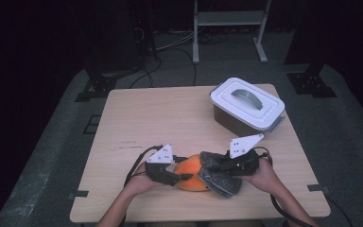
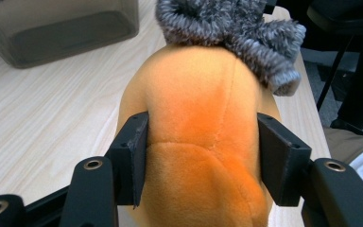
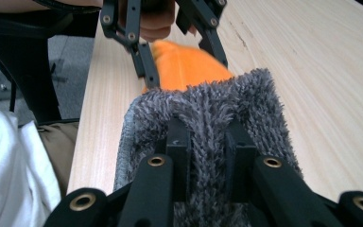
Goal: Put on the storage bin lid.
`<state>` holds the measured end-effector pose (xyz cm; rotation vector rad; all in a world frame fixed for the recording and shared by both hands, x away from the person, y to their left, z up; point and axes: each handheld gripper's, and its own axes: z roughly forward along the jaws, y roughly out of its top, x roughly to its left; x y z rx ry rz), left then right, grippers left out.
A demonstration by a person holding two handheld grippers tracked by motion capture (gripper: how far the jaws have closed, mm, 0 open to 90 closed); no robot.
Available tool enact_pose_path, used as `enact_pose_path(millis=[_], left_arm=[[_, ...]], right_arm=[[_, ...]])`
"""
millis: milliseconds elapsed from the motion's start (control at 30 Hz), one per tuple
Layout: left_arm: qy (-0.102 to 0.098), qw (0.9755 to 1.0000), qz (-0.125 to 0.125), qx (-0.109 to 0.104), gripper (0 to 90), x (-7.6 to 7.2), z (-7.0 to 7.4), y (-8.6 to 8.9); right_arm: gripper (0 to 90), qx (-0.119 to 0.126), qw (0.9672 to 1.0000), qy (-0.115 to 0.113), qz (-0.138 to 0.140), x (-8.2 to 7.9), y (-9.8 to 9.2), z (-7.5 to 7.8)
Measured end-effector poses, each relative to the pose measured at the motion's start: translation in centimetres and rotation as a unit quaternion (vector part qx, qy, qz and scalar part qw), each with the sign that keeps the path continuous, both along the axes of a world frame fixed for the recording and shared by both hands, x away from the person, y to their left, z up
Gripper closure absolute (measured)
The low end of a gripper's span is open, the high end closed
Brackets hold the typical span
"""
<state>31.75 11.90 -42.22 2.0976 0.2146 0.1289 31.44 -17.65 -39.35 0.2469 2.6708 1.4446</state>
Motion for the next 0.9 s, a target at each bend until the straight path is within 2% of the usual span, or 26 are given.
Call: enact_pose_path(millis=[233, 333, 500, 667, 800, 900], left_arm=[[0.007, 1.0000, -0.002, -0.006, 41.8, 0.2, -0.2, 0.2], [0.008, 0.9999, -0.003, -0.007, 41.8, 0.2, -0.2, 0.3], [0.014, 0.9999, -0.004, -0.008, 41.7, 0.3, -0.3, 0.7], [0.012, 0.9999, -0.011, -0.001, 41.6, 0.3, -0.3, 0.9], [0.011, 0.9998, -0.016, -0.002, 41.4, 0.2, -0.3, 0.7], [0.008, 0.9998, -0.018, -0.001, 41.3, 0.1, -0.3, 0.7]], right_arm=[[75.3, 0.013, 0.9991, 0.037, -0.018, 0.0, -2.1, -1.6], [75.3, 0.015, 0.9987, 0.042, -0.025, 0.3, -2.6, -1.5], [75.2, 0.032, 0.9986, 0.036, -0.021, 0.6, -2.2, -0.9], [75.2, 0.039, 0.9977, 0.054, -0.016, 0.6, -2.2, -1.7], [75.1, 0.032, 0.9971, 0.066, -0.023, 0.4, -3.0, -2.6], [75.1, 0.018, 0.9970, 0.070, -0.029, 0.3, -3.5, -2.9]])
